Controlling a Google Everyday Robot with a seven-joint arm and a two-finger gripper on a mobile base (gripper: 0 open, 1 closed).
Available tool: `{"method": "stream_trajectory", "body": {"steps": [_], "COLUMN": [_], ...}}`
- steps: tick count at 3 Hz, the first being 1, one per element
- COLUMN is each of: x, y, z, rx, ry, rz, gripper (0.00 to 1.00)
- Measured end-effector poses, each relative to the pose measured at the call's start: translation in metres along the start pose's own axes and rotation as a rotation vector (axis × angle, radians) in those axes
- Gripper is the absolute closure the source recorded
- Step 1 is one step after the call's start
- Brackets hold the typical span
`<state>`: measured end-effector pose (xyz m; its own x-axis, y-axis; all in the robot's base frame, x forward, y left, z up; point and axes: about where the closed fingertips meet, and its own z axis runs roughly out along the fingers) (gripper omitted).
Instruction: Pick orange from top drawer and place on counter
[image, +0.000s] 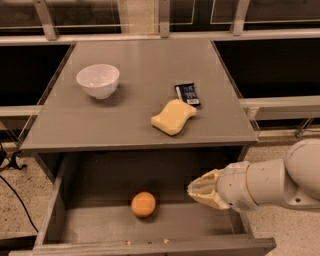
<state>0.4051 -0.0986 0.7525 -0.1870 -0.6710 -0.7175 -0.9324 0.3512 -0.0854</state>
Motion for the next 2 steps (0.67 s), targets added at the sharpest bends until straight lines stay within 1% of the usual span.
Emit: {"method": "stream_trajectory", "body": {"steps": [1, 2], "x": [0.002, 0.004], "y": [-0.002, -0.002], "z": [0.025, 0.050], "rx": [-0.020, -0.048], "ry": [-0.021, -0.027], "rz": [0.008, 0.015], "gripper": [0.82, 0.60]}}
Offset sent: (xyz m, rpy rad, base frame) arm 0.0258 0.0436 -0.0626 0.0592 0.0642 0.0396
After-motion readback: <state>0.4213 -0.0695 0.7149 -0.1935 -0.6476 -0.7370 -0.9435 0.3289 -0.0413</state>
